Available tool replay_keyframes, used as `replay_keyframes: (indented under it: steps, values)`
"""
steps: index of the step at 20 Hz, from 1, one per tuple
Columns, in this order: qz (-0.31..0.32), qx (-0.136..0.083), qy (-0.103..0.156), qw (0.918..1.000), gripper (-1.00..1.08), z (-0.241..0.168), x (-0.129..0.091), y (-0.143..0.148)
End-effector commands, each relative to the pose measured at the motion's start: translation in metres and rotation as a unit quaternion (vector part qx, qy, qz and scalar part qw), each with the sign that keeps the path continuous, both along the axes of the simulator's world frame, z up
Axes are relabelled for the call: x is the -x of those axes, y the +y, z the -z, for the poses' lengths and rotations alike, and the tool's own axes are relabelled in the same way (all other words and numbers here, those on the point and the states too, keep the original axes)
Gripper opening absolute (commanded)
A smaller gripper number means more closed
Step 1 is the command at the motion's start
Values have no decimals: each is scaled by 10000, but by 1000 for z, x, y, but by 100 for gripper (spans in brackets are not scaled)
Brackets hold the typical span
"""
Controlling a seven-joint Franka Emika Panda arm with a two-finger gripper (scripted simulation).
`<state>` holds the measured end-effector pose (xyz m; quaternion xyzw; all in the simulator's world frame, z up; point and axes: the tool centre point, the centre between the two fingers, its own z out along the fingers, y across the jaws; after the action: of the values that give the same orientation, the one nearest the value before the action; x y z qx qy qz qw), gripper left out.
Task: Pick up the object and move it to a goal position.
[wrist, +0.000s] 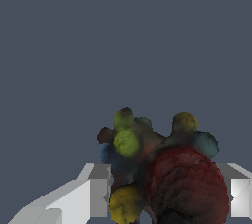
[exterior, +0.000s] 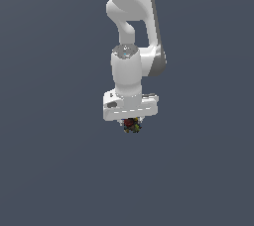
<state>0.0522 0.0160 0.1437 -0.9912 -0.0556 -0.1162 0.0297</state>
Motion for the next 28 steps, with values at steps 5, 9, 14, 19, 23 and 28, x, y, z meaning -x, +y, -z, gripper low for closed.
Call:
replay_keyframes:
  steps: [5, 9, 14, 19, 23, 28]
  values:
    - [-291, -124, -517, 9982, -100, -52, -16, -26]
    - [-450, -200, -793, 9956, -100, -80, -23, -40]
    - [-637, -291, -1116, 9913, -100, -113, -30, -57]
    - [-816, -383, -1424, 9857, -100, -145, -36, -74]
    - [-958, -457, -1668, 9803, -100, -170, -39, -87]
    - [-1139, -554, -1978, 9720, -100, -202, -42, -104]
